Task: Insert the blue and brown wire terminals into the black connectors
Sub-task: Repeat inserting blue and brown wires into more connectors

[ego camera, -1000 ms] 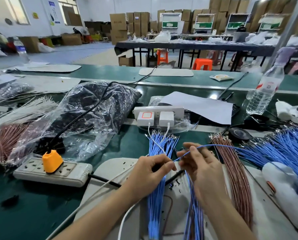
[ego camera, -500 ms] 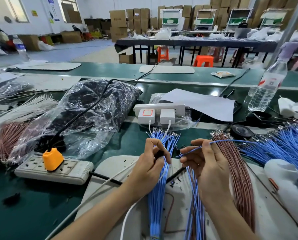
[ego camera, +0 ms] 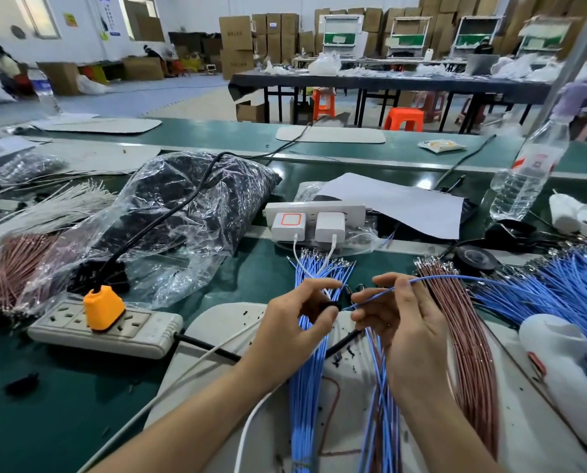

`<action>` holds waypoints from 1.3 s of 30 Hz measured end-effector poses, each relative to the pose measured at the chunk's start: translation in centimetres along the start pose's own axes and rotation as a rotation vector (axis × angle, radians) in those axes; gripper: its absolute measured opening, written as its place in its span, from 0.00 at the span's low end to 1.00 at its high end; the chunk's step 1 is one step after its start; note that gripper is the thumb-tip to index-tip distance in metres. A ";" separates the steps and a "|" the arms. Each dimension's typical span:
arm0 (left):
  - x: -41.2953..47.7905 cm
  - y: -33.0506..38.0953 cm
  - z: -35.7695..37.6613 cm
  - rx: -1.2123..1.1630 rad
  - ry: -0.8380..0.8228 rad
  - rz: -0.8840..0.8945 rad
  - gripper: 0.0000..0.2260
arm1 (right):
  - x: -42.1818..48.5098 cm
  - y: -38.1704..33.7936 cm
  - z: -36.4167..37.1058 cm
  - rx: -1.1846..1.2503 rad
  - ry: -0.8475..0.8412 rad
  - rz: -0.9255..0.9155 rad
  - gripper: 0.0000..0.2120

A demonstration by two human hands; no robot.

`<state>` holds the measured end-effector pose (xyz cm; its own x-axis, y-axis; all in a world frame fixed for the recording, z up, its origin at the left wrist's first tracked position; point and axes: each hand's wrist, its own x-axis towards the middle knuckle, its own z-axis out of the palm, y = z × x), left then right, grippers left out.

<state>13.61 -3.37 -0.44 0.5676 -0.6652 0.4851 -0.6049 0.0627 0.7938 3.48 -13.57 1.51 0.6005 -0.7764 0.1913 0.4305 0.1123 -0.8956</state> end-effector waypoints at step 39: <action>-0.1 -0.4 -0.1 0.069 -0.039 0.055 0.08 | -1.6 -0.1 0.7 -0.374 -0.080 -0.415 0.13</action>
<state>13.91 -3.25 -0.77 0.5111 -0.6910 0.5111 -0.6724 0.0489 0.7386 2.99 -11.90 1.60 0.4873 -0.6573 0.5749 0.3820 -0.4315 -0.8172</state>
